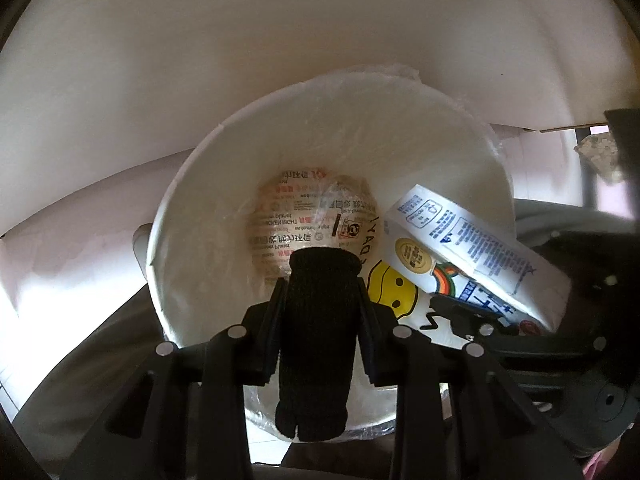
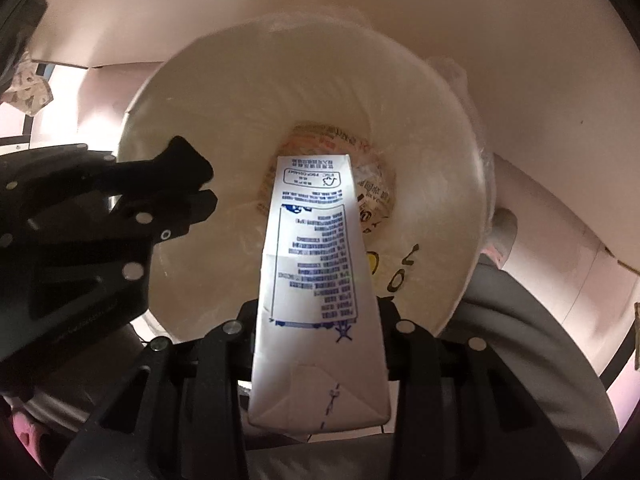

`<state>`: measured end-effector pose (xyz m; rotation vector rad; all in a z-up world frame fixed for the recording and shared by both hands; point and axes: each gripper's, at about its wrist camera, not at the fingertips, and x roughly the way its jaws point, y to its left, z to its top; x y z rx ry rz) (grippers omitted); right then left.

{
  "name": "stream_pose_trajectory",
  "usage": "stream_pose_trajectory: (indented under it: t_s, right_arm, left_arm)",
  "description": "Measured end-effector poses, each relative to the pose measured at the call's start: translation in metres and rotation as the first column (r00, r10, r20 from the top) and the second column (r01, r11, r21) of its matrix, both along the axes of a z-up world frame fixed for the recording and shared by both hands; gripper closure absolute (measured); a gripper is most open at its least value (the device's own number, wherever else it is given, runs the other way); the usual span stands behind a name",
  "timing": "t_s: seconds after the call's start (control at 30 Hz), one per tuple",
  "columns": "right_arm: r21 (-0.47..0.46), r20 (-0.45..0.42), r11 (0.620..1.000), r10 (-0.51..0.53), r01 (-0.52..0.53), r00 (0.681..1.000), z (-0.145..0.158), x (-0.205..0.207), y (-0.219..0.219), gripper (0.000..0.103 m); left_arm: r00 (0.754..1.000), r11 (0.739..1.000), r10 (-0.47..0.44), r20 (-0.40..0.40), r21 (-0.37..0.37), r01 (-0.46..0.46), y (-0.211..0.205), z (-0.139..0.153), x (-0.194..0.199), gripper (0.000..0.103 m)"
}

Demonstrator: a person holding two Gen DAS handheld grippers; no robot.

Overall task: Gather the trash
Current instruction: 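Lower both tools over the wastebasket and open them to drop the items, then move both open tools back over the bed toward the toy blocks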

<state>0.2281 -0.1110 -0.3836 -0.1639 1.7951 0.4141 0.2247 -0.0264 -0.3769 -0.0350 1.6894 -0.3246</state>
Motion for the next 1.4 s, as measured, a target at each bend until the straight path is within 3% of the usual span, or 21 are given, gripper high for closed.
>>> stream_pose_trajectory:
  t_s: [0.03,0.07,0.13,0.47,0.67,0.9,1.07,1.23,1.4]
  right_arm:
    - [-0.007,0.001,1.000,0.001,-0.001,1.000,-0.001,0.004,-0.002,0.065]
    - [-0.020,0.005,1.000,0.007,-0.007,1.000,-0.002,0.004,-0.001,0.060]
    - [-0.027,0.008,1.000,0.014,-0.014,1.000,-0.001,0.004,0.002,0.048]
    - [0.021,0.068,1.000,0.011,-0.013,0.998,0.024,0.001,-0.010,0.046]
    - [0.064,0.142,0.998,0.001,-0.010,0.990,0.069,-0.013,-0.021,0.046]
    - [0.114,0.283,0.993,-0.008,-0.025,0.959,0.135,-0.036,-0.037,0.046]
    - [0.174,0.419,0.984,-0.047,-0.030,0.907,0.198,-0.051,-0.052,0.046]
    - [0.227,0.533,0.973,-0.087,-0.044,0.842,0.258,-0.059,-0.065,0.046]
    - [0.255,0.627,0.965,-0.116,-0.062,0.770,0.312,-0.066,-0.077,0.046]
  left_arm:
    - [1.000,1.000,0.003,0.002,0.001,-0.003,0.000,0.000,0.001,0.063]
    - [1.000,1.000,0.010,0.005,0.002,-0.010,0.001,0.000,0.002,0.049]
    - [0.999,0.999,0.032,0.009,0.008,-0.032,0.004,0.001,0.002,0.032]
    - [0.996,0.999,0.033,0.077,0.013,-0.034,0.009,0.024,-0.004,0.031]
    - [0.974,0.998,-0.030,0.225,0.058,0.017,0.008,0.072,-0.023,0.031]
    - [0.904,0.992,-0.104,0.415,0.114,0.061,0.017,0.149,-0.047,0.031]
    - [0.833,0.986,-0.136,0.536,0.156,0.061,0.022,0.207,-0.059,0.031]
    - [0.751,0.990,-0.110,0.652,0.139,0.025,0.024,0.270,-0.070,0.031]
    - [0.699,0.992,-0.108,0.707,0.123,0.030,0.016,0.311,-0.068,0.031]
